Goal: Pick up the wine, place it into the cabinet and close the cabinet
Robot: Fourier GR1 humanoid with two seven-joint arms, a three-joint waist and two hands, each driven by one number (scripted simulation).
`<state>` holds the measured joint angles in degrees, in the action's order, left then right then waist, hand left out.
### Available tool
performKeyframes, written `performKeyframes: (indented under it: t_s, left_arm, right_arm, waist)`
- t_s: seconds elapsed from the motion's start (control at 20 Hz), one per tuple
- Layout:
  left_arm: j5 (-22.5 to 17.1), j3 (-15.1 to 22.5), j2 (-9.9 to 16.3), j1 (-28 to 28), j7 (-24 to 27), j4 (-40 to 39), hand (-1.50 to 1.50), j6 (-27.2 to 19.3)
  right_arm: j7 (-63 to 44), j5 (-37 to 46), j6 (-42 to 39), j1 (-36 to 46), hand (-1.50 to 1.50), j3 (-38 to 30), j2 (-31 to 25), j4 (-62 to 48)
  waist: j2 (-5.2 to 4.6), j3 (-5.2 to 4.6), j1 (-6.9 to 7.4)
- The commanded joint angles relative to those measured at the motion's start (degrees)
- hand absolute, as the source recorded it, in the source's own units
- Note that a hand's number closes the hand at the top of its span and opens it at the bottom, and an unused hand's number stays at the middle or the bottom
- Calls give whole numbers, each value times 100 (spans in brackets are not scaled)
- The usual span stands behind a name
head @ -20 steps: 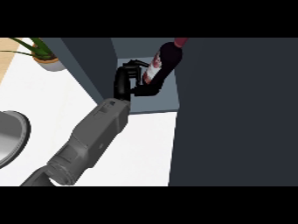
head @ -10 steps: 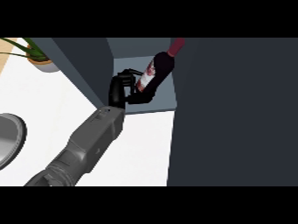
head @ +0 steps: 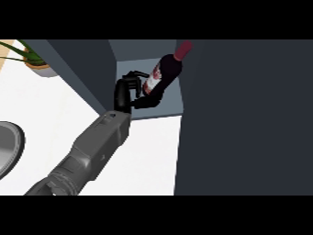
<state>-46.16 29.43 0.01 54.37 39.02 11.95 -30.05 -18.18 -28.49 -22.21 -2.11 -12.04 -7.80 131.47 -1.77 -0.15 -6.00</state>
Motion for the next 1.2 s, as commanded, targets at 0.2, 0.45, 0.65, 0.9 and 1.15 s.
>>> performKeyframes:
  t_s: [0.2, 0.45, 0.65, 0.9, 1.15]
  left_arm:
    - [-83, -233, -1, 416, 172, -435, 150, 409]
    - [-107, -284, -1, 789, 21, -490, 150, 231]
    - [-70, -325, 8, 955, 43, -742, 150, 233]
    - [-26, -331, -1, 1144, -40, -907, 150, 147]
    - [-57, -421, 169, 1340, 17, -992, 150, 178]
  right_arm:
    - [-6, -97, 44, 78, -150, -130, -47, -44]
    - [107, 7, -29, 20, -150, -50, 34, -63]
    - [-54, -26, 36, 27, -150, -29, -27, 50]
    - [74, -205, -69, 148, -150, -267, -154, -158]
    - [-108, -214, -14, 87, -150, -88, -128, 15]
  waist:
    - [-32, 0, 43]
    - [-19, 5, 17]
    - [-48, 2, 2]
    - [-63, 9, -38]
    - [-79, 2, -67]
